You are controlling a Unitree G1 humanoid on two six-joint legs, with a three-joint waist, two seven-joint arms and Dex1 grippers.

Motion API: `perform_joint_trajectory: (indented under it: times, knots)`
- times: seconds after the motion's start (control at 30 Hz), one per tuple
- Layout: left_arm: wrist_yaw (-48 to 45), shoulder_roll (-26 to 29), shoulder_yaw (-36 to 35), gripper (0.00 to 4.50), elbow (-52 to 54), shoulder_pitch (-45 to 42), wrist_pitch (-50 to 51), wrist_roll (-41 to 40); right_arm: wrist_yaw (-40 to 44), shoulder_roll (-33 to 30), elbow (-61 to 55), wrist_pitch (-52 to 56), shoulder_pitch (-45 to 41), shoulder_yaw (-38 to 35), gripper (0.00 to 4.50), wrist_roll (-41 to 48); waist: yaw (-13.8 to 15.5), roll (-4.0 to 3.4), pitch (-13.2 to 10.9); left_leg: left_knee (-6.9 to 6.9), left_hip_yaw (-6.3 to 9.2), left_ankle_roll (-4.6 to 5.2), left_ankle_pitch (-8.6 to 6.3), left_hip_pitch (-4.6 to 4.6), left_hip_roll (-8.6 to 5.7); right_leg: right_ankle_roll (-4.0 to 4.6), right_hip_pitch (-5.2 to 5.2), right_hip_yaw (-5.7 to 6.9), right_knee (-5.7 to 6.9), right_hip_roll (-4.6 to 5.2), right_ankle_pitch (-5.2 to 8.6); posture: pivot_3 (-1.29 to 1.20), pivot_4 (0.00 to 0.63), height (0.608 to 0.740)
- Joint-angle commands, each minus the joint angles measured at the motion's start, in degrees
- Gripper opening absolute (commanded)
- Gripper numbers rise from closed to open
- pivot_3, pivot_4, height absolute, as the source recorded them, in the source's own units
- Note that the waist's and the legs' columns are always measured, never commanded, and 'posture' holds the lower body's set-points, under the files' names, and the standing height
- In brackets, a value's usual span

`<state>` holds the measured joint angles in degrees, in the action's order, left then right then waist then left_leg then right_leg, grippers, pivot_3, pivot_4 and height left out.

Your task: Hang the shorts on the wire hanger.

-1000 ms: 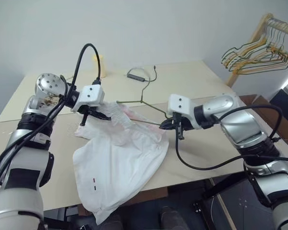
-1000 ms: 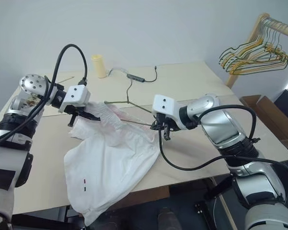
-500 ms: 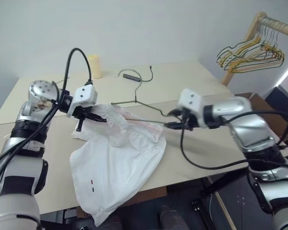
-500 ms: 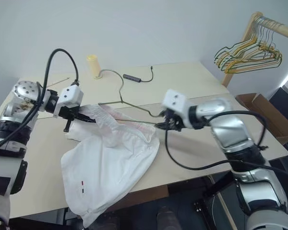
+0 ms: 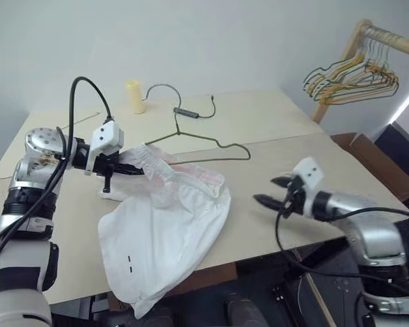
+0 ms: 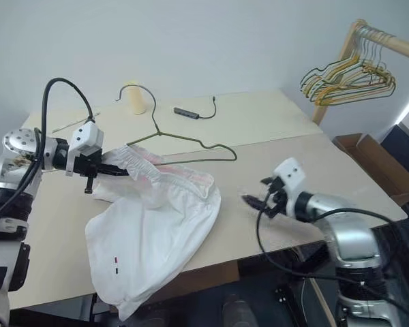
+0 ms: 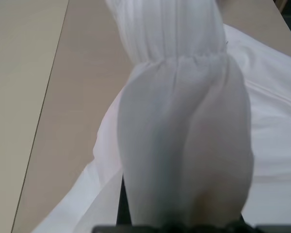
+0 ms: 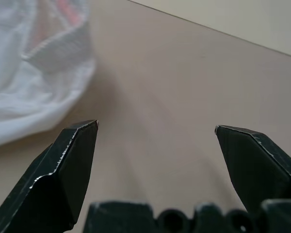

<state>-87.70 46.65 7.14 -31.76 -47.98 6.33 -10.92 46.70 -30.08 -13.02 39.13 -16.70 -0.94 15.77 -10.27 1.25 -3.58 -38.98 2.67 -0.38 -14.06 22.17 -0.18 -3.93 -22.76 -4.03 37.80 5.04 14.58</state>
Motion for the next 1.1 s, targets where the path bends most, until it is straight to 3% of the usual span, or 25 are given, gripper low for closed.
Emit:
perform_joint_trajectory:
  times: [0.03, 0.17, 0.23, 0.67, 0.97, 1.1]
  knots:
    - [1.09, 0.13, -2.14, 0.00, 2.45, -0.28, 0.63, -1.05, -1.53, 3.92, -0.11, -3.73, -3.57, 6.02, 4.46, -1.10, -0.13, 0.00, 0.00, 0.00, 0.01, 0.00, 0.00, -0.13, 0.01, -0.02, 0.12, 0.00, 0.00, -0.02, 0.01, -0.12, 0.013, 0.740]
    - [1.31, 0.30, -2.31, 0.00, 3.46, 0.00, 1.17, -1.17, -4.52, 8.67, 4.75, -4.29, -7.71, 12.90, 4.46, -5.04, 0.02, 0.00, 0.00, 0.00, 0.09, 0.00, 0.00, -0.28, 0.02, -0.03, 0.32, 0.03, -0.05, -0.04, 0.02, -0.10, 0.011, 0.740]
    - [1.37, 0.51, -2.46, 0.00, 3.84, 0.19, 1.36, -1.18, -6.88, 10.13, 7.91, -3.61, -9.51, 14.35, 4.09, -6.98, 0.13, 0.00, 0.00, 0.00, 0.14, -0.01, 0.00, -0.26, 0.01, -0.02, 0.32, 0.06, -0.08, -0.03, 0.01, -0.10, 0.011, 0.740]
    - [1.80, 1.63, -3.56, 0.00, 6.17, 2.27, 2.47, -1.42, -9.14, 10.03, 10.64, -2.83, -10.12, 11.50, 0.02, -6.06, 1.55, 0.00, 0.00, 0.02, 0.18, -0.01, 0.00, -0.17, -0.03, -0.02, 0.29, 0.12, -0.15, 0.02, 0.01, -0.09, 0.010, 0.740]
    - [-2.74, 8.72, -1.19, 0.00, 4.18, 6.59, -3.54, 3.24, -2.20, -1.68, 9.43, -4.18, -10.97, 6.06, 0.02, -3.41, 1.31, 0.00, 0.00, 0.05, 0.15, -0.01, -0.01, -0.16, -0.02, -0.02, 0.28, 0.12, -0.21, 0.02, 0.01, -0.10, 0.003, 0.740]
    - [0.55, 8.11, 0.08, 0.00, 1.62, 6.10, -5.40, 6.10, 0.28, -5.69, 8.31, -4.73, -12.04, 5.36, 0.02, -2.23, 1.54, 0.00, 0.00, 0.03, 0.11, -0.01, -0.01, -0.22, -0.01, -0.02, 0.36, 0.14, -0.20, 0.02, 0.02, -0.11, 0.000, 0.740]
